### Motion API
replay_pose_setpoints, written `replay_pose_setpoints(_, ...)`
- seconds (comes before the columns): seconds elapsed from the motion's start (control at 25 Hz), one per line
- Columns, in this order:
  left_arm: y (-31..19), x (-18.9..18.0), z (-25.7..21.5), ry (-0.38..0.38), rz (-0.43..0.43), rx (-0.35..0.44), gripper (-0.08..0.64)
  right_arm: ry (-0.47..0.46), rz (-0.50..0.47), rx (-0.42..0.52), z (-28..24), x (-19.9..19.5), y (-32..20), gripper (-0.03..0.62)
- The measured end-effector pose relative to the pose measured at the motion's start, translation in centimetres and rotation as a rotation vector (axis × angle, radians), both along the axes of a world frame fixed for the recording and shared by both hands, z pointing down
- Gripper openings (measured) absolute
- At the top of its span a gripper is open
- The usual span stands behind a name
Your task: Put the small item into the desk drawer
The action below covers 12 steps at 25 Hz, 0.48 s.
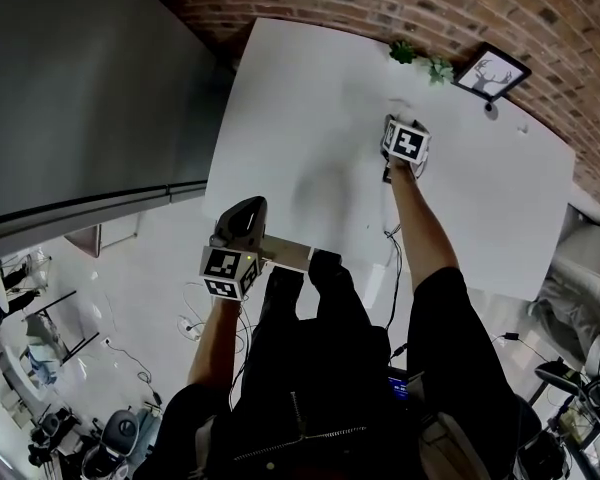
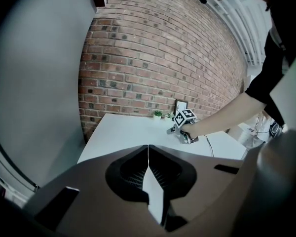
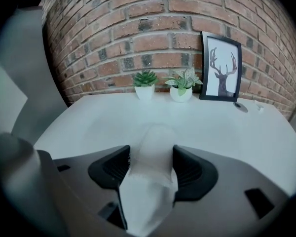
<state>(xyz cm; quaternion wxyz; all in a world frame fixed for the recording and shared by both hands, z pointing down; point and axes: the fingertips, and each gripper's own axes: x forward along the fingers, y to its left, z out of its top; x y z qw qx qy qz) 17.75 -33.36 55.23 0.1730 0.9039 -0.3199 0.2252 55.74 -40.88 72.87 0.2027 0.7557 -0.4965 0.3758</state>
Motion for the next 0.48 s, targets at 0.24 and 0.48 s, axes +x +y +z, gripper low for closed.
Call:
replay_pose_setpoints(0.24, 0.5, -0.7, 0.4, -0.008, -0.015, -0.008, 0.021, -0.021, -0.014, -0.009, -0.1, 0.4, 0.7, 0.201)
replay_pose_setpoints(0.48, 0.9, 0.0, -0.2, 0.000, -0.004, 0.005, 0.021, 0.006, -0.117, 0.021, -1.0, -0.5, 1.4, 0.198)
